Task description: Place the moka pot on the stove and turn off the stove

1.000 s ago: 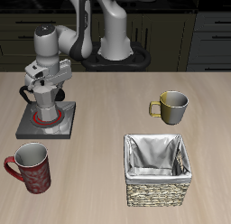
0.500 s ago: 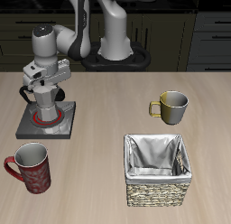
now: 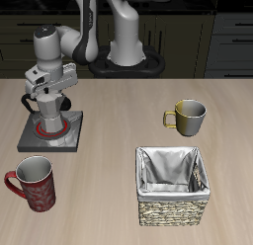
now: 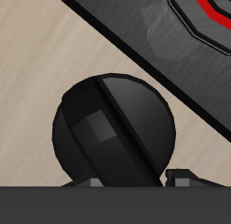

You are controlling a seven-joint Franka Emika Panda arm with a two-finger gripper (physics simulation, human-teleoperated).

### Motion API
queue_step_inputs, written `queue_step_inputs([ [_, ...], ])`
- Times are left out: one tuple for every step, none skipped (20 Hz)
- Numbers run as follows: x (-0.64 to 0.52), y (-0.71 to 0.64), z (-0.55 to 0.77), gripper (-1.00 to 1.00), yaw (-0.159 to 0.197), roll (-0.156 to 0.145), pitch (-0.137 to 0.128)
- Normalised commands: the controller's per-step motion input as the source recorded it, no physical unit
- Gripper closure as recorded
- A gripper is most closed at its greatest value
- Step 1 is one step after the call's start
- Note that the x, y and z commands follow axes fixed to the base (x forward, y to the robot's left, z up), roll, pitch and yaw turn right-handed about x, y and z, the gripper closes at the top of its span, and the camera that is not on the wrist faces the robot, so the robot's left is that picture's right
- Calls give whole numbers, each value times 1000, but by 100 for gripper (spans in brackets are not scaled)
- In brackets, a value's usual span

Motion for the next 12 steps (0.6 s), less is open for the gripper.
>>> queue_step_inputs([
  [13,146,6,100,-37,-7,-9],
  [220,64,-109,100,-46,17,20],
  [39,129,-38,100,-32,-12,-14],
  [401,66,-162,100,-110,24,24],
  [133,61,-8,100,-133,-15,6],
  [189,14,-8,100,-112,-18,2],
  [204,59,-15,100,-11,15,-4],
  [178,59,-64,100,-113,-28,19],
  [307,107,-131,100,-81,51,18],
  [157,233,-98,100,-68,14,11],
  [143,266,-71,100,-31,22,0],
  [164,211,-37,100,-1,65,21],
])
